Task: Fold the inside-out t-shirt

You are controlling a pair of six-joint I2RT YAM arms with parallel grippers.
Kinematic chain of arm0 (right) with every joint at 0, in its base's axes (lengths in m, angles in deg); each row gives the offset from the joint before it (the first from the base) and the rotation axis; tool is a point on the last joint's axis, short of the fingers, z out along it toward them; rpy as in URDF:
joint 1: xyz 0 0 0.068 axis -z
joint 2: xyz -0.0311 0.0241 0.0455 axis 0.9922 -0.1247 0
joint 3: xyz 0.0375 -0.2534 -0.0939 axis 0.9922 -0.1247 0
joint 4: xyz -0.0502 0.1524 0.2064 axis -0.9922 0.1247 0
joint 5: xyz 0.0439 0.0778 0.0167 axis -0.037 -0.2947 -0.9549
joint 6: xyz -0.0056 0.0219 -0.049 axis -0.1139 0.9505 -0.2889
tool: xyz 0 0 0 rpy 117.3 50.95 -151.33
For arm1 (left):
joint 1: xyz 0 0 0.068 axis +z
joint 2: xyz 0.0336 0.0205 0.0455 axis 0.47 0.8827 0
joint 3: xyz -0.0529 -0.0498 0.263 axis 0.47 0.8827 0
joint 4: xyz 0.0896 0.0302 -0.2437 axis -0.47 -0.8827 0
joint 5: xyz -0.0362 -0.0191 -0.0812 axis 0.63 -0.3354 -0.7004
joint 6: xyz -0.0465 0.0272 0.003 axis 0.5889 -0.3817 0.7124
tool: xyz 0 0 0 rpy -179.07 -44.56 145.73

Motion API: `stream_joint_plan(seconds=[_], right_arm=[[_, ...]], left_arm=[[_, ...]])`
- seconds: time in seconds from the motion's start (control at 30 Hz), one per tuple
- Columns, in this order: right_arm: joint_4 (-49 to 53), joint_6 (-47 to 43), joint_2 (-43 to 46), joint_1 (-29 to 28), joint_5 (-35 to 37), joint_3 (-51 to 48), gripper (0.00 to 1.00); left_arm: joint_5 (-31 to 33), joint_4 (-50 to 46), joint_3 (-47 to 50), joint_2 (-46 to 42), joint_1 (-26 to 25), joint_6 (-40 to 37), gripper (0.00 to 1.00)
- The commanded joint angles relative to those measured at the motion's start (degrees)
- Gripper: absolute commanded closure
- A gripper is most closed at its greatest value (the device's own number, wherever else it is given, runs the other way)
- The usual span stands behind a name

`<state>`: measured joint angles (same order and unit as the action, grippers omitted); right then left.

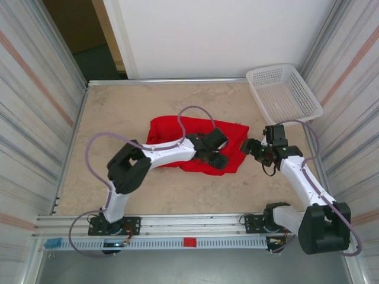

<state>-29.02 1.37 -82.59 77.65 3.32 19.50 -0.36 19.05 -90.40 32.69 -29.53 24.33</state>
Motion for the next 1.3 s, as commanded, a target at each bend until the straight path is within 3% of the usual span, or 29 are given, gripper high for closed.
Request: stream_joint_plan(seconds=[0.0, 0.07, 0.17, 0.23, 0.3, 0.33, 0.47, 0.7, 1.0, 1.27], right_arm=[[0.54, 1.50, 1.75, 1.39, 0.26, -0.36, 0.21], [0.53, 1.67, 1.73, 1.57, -0.75, -0.36, 0.21], [-0.10, 1.86, 1.49, 1.54, -2.87, -0.70, 0.21], [-0.95, 1.79, 0.84, 1.50, -5.12, -1.12, 0.22], [-2.57, 1.43, -0.42, 1.39, -9.29, -1.59, 0.22], [-3.34, 1.50, -1.12, 1.18, -11.34, -1.75, 0.22], [-7.21, 2.39, -4.17, -2.68, -16.80, -1.69, 0.22], [-14.12, 6.25, -8.97, -12.28, -13.56, 0.08, 0.21], [-18.36, 7.47, -19.68, -16.93, -11.11, 6.91, 0.19], [-17.58, 7.32, -18.68, -17.37, -9.29, 6.82, 0.13]], left_arm=[[3.43, -0.59, -3.70, 1.06, 0.51, -0.99, 0.18], [3.59, -0.42, -4.03, 1.96, 0.52, -0.99, 0.21], [4.01, 0.02, -3.47, 1.64, 0.67, -0.33, 0.38], [3.77, 0.66, -2.41, 0.11, 0.98, -0.16, 0.60], [2.68, 1.61, -0.75, -2.71, 1.55, 0.05, 0.89], [2.01, 2.13, 0.12, -4.24, 2.00, 0.24, 0.98], [-4.67, 6.64, 5.06, -12.01, 5.03, 1.46, 1.00], [-16.19, 13.47, 12.54, -22.05, 10.51, 4.99, 1.00], [-20.71, 15.57, 16.37, -24.77, 10.28, 5.66, 1.00], [-21.20, 17.64, 18.66, -25.41, 9.22, 7.47, 1.00]])
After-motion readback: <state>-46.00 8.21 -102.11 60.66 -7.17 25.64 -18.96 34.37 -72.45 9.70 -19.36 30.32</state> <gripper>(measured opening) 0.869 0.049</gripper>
